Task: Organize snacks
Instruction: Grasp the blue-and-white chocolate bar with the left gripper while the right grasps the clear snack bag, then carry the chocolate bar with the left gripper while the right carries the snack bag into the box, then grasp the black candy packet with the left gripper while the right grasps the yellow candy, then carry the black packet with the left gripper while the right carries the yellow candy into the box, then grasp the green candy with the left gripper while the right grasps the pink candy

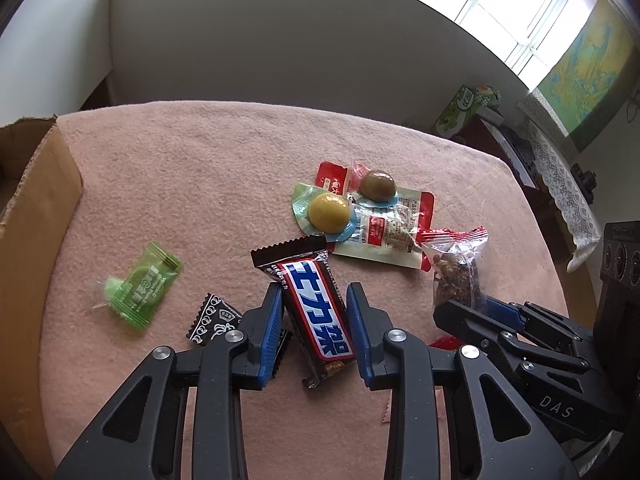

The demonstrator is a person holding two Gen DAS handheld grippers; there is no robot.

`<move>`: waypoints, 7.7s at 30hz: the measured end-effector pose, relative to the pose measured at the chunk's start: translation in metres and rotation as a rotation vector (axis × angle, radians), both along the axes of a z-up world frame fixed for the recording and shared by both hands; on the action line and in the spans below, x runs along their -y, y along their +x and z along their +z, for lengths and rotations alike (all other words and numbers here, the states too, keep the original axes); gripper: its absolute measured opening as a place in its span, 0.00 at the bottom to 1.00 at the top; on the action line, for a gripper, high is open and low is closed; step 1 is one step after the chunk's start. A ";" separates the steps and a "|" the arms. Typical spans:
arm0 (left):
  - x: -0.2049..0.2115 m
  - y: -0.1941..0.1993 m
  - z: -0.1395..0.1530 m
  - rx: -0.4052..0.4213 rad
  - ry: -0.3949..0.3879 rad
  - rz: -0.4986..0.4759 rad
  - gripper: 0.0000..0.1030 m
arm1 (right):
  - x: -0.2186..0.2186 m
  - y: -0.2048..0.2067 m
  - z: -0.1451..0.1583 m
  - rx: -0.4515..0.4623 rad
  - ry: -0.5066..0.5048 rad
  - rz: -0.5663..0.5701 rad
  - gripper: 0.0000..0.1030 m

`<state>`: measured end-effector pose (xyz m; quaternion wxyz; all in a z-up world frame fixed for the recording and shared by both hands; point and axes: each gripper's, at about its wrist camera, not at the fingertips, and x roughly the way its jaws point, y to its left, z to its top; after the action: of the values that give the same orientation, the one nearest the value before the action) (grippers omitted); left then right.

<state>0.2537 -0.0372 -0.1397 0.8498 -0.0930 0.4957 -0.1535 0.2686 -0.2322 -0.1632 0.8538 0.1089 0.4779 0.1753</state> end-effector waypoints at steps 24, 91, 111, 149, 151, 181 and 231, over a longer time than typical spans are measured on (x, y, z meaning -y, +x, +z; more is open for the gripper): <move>-0.106 -0.050 0.074 0.198 0.002 0.163 0.28 | -0.119 0.004 0.077 0.141 0.023 0.209 0.37; -0.126 -0.092 0.058 0.229 0.022 0.205 0.60 | -0.056 -0.014 0.057 0.112 -0.076 0.179 0.74; -0.049 -0.048 -0.012 0.004 -0.080 0.072 0.51 | -0.043 -0.004 -0.018 0.004 -0.155 0.222 0.57; -0.008 -0.030 -0.019 0.056 0.171 -0.014 0.22 | -0.069 -0.023 -0.022 0.080 -0.335 0.314 0.27; -0.010 -0.028 -0.018 0.053 0.161 -0.011 0.22 | -0.065 -0.022 -0.020 0.076 -0.309 0.298 0.27; -0.136 -0.072 0.078 0.245 0.098 0.203 0.22 | -0.156 0.002 0.095 0.269 -0.132 0.340 0.27; -0.192 -0.043 0.079 0.215 0.067 0.289 0.25 | -0.176 0.014 0.085 0.199 -0.102 0.327 0.53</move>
<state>0.2106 0.1545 -0.0608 0.9136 -0.1181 0.3884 -0.0223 0.2828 -0.0564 -0.0779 0.8613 -0.0317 0.4109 0.2971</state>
